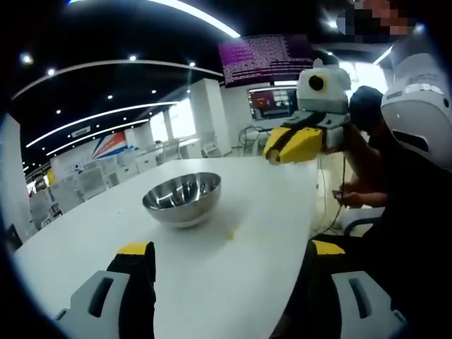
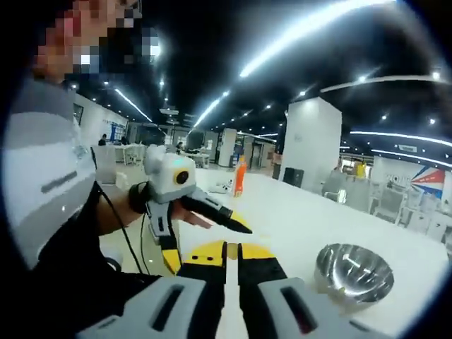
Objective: Pick up the QQ candy scattered on the table and place it into the stainless steel bowl on the table
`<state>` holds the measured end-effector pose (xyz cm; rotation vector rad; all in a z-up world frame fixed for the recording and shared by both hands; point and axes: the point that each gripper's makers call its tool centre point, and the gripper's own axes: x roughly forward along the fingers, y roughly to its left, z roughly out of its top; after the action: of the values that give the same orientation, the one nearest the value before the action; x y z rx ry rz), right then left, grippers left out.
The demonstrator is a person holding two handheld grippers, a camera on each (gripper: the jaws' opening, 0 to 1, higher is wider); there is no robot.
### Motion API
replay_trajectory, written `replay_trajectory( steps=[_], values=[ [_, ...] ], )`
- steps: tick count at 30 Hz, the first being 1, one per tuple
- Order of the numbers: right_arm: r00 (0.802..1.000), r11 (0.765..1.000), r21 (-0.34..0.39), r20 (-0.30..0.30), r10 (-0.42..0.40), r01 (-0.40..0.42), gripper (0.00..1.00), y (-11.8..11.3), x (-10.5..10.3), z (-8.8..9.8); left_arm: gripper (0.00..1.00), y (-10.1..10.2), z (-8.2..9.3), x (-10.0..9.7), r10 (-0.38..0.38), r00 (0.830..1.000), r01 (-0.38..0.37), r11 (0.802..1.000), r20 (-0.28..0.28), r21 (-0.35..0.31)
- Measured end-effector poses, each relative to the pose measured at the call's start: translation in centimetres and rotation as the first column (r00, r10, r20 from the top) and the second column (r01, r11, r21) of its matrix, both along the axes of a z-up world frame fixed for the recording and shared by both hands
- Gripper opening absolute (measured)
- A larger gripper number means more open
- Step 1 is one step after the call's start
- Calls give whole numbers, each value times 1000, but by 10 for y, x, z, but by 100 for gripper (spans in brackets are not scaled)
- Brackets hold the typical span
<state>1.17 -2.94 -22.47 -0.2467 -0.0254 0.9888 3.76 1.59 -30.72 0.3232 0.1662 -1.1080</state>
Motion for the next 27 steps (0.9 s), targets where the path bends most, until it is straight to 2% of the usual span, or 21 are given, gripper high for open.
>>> replay_trajectory(
  steps=[4, 7, 9, 13, 15, 18, 19, 23, 26, 27],
  values=[
    [990, 996, -24, 113, -84, 87, 6, -20, 20, 37, 89, 0, 2, -1, 1, 1000, -1, 1000, 4, -2],
    [970, 991, 17, 204, -131, 131, 6, -32, 35, 76, 89, 0, 2, -1, 0, 1000, 0, 1000, 4, -4],
    [960, 987, 41, 231, -160, 155, 6, -38, 45, 96, 89, -1, 1, -2, -1, 1000, 1, 1000, 4, -1],
    [948, 980, 73, 250, -197, 185, 6, -48, 66, 114, 89, -1, 1, -4, -5, 1000, 5, 1000, 3, 2],
    [934, 968, 70, 256, -249, 239, 6, -58, 86, 112, 89, -1, 2, -3, -1, 1000, 1, 1000, 3, 2],
    [908, 942, 15, 262, -327, 335, 6, -74, 117, 94, 89, 0, 2, -2, 1, 1000, -1, 1000, 5, 6],
    [908, 938, 2, 252, -335, 345, 6, -76, 126, 86, 89, -1, 3, -2, 0, 1000, 0, 1000, 6, 5],
    [915, 924, -15, 149, -375, 382, 6, -88, 161, 47, 89, -2, 3, -2, -3, 1000, 3, 1000, 6, 14],
    [894, 900, -35, 134, -427, 435, 6, -99, 182, 25, 89, -4, 4, -2, -8, 1000, 8, 1000, 5, 12],
    [893, 899, -34, 129, -430, 438, 6, -100, 189, 18, 89, -5, 4, -2, -8, 1000, 8, 1000, 5, 12]
  ],
)
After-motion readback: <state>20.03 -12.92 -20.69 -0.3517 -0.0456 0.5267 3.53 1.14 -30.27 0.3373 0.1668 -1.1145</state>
